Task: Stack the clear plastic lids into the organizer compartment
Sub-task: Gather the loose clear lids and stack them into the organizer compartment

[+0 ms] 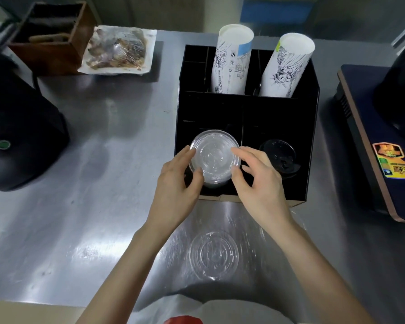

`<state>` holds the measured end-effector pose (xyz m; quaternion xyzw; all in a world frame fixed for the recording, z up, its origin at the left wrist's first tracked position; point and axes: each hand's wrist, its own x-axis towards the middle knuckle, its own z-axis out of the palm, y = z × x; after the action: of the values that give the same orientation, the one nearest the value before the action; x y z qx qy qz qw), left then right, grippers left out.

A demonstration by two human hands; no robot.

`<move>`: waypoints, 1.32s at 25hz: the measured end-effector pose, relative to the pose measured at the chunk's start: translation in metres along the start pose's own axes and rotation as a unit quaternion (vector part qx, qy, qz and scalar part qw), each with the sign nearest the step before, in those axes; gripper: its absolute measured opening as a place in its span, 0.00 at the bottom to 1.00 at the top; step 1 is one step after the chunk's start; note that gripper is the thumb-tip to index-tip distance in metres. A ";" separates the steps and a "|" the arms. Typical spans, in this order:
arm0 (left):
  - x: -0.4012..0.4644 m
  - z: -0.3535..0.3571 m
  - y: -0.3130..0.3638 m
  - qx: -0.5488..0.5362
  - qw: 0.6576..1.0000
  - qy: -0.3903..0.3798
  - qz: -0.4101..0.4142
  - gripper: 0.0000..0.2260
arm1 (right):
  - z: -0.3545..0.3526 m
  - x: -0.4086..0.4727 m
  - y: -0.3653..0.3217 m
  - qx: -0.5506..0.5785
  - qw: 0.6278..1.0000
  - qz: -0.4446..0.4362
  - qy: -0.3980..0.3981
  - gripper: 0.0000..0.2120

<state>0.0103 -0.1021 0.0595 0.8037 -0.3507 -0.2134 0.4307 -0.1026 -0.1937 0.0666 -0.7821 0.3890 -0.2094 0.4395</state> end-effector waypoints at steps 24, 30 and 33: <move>0.019 0.018 -0.018 0.177 0.981 -0.012 0.074 0.18 | 0.010 0.014 0.020 -0.142 0.989 -0.032 -0.037 0.17; 0.018 0.015 -0.017 0.147 0.986 -0.008 0.074 0.20 | 0.006 0.012 0.019 -0.124 0.991 -0.025 -0.038 0.17; 0.014 0.014 -0.016 0.113 0.992 -0.002 0.063 0.21 | 0.005 0.008 0.018 -0.115 0.993 -0.018 -0.033 0.16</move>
<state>0.0167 -0.1139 0.0381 0.8233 -0.4235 -0.1467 0.3484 -0.1020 -0.2030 0.0483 -0.8408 0.3819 -0.1454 0.3551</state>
